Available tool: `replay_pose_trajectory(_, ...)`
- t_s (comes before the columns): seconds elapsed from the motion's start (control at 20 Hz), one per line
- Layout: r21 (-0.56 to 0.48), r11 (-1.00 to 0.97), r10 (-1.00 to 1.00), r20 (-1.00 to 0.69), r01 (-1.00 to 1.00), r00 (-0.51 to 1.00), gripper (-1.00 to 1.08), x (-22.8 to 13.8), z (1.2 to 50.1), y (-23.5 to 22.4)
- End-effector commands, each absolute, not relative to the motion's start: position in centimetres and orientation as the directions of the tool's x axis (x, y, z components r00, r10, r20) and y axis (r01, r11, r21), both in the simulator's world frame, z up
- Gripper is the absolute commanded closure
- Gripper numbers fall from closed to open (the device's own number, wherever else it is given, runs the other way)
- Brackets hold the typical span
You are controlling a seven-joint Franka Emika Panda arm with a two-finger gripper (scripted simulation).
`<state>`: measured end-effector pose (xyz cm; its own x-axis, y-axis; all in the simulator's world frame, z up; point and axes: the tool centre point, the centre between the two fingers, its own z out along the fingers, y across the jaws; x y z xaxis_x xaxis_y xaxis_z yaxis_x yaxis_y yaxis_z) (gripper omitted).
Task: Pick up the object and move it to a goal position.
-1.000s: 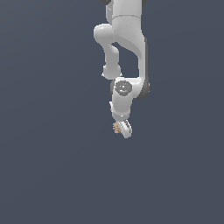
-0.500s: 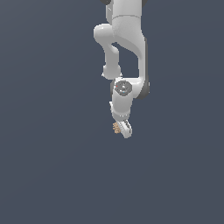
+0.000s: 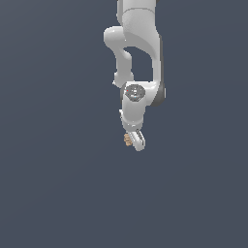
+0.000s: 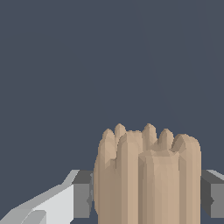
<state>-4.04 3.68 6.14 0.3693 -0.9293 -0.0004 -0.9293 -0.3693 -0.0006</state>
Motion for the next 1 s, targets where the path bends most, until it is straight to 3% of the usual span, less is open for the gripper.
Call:
replay_pose_trajectory(0.0, -0.002, -0.369, -0.930, 0.000, -0.930, 0.369, 1.08, -3.9, 7.6, 3.2)
replay_pose_trajectory(0.95, 0.000, -0.367, -0.930, 0.001, -0.930, 0.367, 1.08, -1.7, 26.7, -3.1)
